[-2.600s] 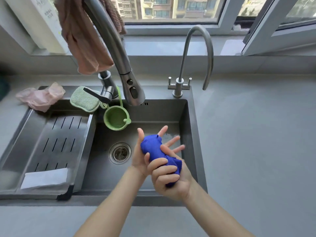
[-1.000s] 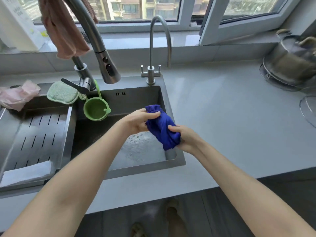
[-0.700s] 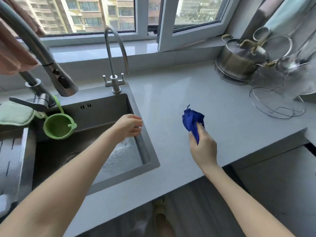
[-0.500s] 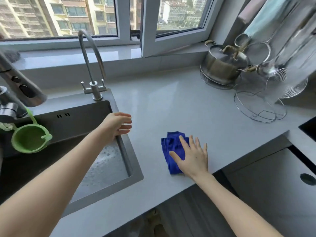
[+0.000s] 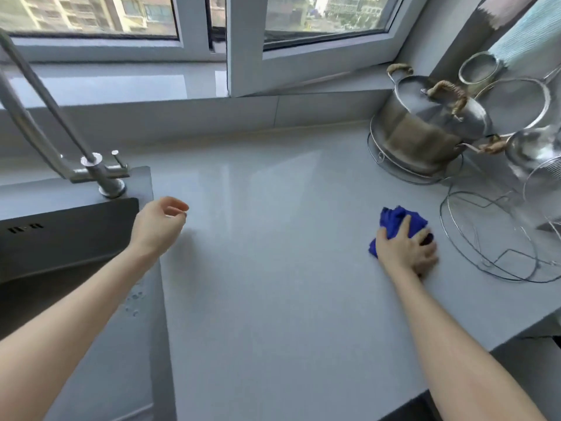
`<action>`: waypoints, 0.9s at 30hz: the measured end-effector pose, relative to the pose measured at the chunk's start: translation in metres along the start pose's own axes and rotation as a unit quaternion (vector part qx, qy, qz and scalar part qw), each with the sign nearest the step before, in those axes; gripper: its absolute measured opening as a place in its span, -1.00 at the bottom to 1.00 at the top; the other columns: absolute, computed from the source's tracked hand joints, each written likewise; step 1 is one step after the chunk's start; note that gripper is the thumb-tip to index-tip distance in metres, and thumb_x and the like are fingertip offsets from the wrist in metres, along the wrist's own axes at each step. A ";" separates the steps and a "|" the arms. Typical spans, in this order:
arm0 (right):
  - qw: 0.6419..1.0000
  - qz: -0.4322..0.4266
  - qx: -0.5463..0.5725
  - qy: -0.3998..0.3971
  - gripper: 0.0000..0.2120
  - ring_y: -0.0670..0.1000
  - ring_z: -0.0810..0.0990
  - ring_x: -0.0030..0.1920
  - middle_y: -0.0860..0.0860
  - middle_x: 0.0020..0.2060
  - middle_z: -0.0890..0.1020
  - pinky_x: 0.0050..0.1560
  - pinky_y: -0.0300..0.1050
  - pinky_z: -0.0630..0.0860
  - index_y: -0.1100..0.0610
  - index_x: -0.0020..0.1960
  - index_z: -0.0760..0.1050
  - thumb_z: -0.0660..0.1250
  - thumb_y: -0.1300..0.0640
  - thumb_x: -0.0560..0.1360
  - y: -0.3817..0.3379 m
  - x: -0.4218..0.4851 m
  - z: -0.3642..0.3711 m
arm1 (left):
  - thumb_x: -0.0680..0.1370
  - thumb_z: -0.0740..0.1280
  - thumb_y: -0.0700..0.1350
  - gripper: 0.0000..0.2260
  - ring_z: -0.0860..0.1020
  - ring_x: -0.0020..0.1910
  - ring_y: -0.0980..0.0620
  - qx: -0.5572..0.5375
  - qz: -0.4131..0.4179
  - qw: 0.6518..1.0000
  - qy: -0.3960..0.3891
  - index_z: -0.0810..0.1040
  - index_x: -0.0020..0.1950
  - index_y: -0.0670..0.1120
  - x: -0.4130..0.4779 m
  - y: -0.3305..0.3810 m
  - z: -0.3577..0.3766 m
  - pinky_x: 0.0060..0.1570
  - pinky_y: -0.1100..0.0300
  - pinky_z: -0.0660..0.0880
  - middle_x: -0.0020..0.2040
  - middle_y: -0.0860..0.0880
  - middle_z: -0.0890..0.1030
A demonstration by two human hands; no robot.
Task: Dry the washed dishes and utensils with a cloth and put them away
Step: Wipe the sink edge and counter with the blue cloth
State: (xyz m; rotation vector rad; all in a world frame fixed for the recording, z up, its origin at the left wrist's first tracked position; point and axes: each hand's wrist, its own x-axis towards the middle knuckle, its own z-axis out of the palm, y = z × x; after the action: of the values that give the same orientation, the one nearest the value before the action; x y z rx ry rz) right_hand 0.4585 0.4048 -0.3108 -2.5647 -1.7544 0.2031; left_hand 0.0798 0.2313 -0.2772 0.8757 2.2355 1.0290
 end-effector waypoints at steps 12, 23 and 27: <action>0.784 -0.620 0.015 -0.039 -0.39 0.14 0.25 0.48 0.07 0.50 0.26 0.40 0.30 0.09 -0.17 0.46 0.28 0.14 -0.12 0.40 -0.104 -0.043 0.025 | 0.47 0.22 -0.29 -0.79 0.55 -0.12 -0.01 0.052 -0.001 0.993 0.105 0.60 -0.04 -0.08 0.053 0.026 0.015 -0.10 0.18 0.41 -0.11 -0.03 0.61; 0.740 -0.670 -0.006 -0.050 -0.40 0.30 0.18 0.46 0.19 0.52 0.16 0.42 0.23 0.07 -0.09 0.50 0.22 0.14 -0.15 0.47 -0.287 -0.143 0.060 | 0.50 0.29 -0.26 -0.77 0.51 -0.15 0.03 -0.025 -0.066 0.953 0.295 0.48 0.15 -0.14 0.002 -0.033 -0.035 -0.07 0.23 0.34 -0.15 0.00 0.58; 0.702 -0.710 -0.022 -0.047 -0.47 0.12 0.19 0.49 0.08 0.53 0.19 0.42 0.09 0.13 -0.18 0.49 0.22 0.18 -0.08 0.52 -0.329 -0.110 0.050 | 0.50 0.30 -0.25 -0.75 0.51 -0.17 0.08 -0.048 -0.087 0.953 0.288 0.44 0.16 -0.09 -0.017 -0.056 -0.046 -0.10 0.22 0.34 -0.19 0.05 0.57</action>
State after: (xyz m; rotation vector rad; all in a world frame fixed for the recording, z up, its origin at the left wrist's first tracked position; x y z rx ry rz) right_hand 0.1082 0.4198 -0.3187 -0.5476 -3.0639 0.1947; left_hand 0.0410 0.1697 -0.2919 0.3459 2.6397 1.4283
